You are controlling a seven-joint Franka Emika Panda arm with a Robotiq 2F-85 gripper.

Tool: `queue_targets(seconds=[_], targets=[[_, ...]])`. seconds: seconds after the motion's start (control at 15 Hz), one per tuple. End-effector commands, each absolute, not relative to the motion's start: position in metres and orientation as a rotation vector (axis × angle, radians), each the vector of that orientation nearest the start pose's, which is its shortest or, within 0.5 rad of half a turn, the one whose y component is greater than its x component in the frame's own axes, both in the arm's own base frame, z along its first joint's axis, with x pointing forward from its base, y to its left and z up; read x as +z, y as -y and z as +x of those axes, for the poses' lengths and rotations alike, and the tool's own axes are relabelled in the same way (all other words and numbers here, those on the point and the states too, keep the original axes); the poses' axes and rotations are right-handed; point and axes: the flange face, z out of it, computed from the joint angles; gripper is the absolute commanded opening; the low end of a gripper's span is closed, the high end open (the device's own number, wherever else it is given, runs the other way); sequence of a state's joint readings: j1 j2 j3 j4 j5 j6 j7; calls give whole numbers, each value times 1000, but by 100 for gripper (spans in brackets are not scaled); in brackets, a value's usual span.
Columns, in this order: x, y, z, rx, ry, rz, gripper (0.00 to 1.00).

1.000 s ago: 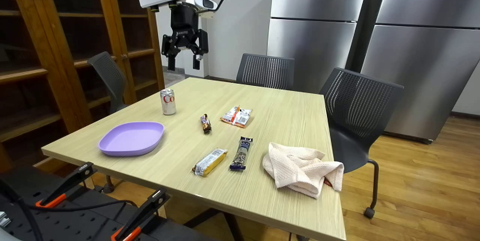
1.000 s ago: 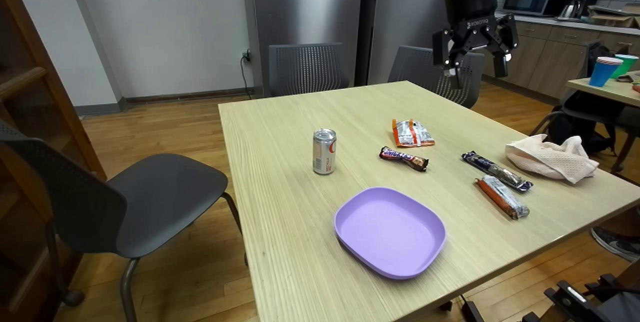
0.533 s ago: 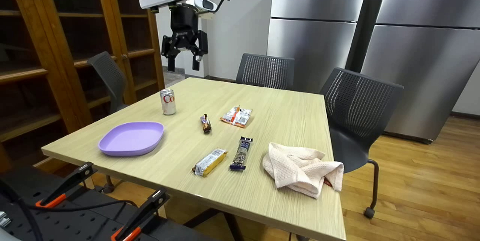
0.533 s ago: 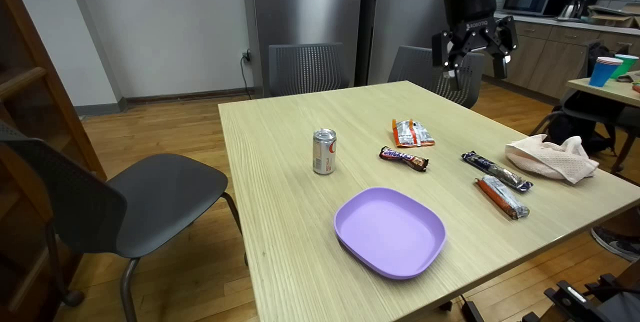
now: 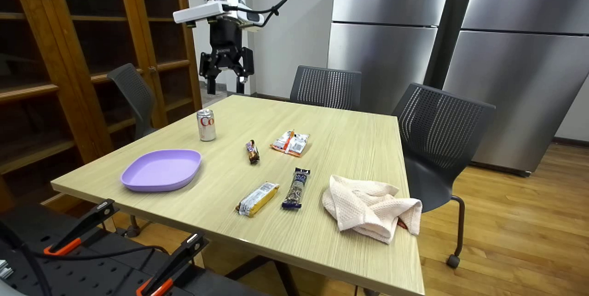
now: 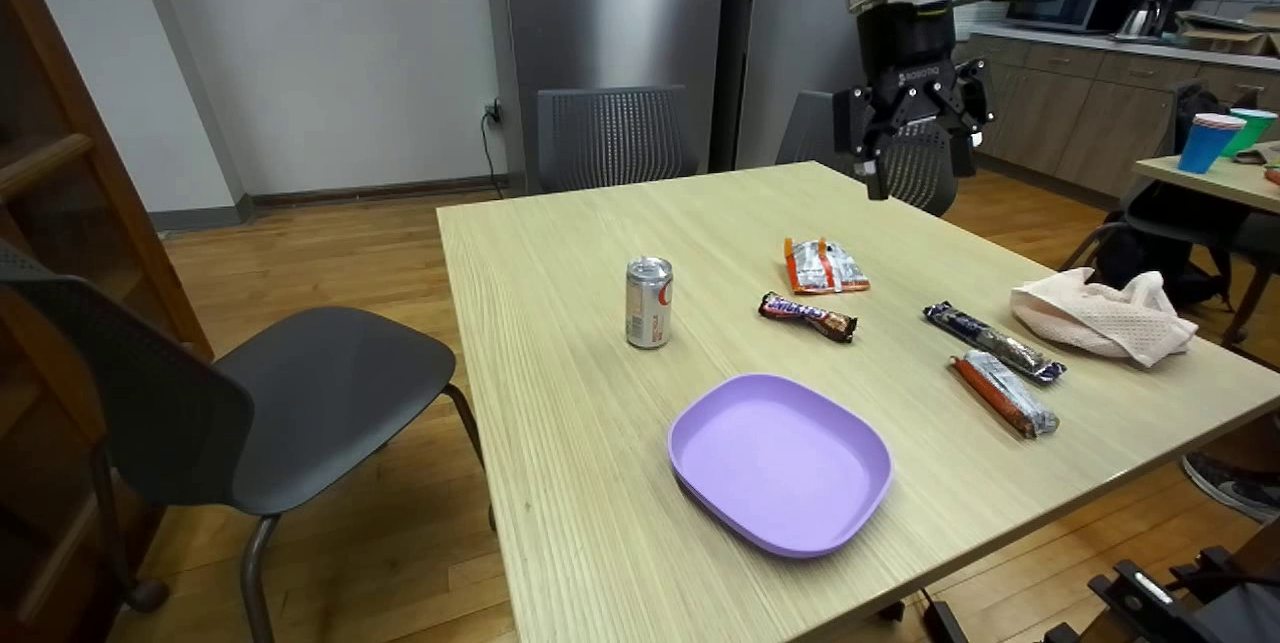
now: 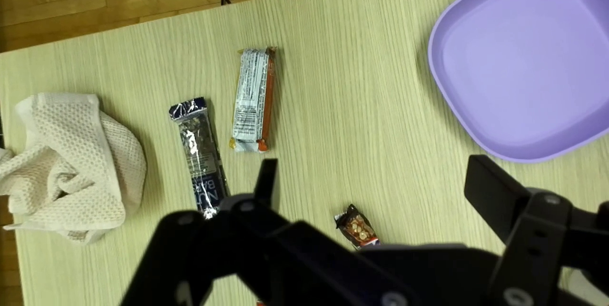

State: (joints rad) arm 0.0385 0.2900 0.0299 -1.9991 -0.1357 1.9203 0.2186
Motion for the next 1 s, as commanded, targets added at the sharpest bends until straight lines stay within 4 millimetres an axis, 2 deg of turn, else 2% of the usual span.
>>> queue_targets(seconds=[0.0,0.47,0.93], targets=[[283,-32,574,534,-129,-3275,100],[265,-28,595,506,-38,-3311,100],[246,-29,611,477,141,-3368,100]])
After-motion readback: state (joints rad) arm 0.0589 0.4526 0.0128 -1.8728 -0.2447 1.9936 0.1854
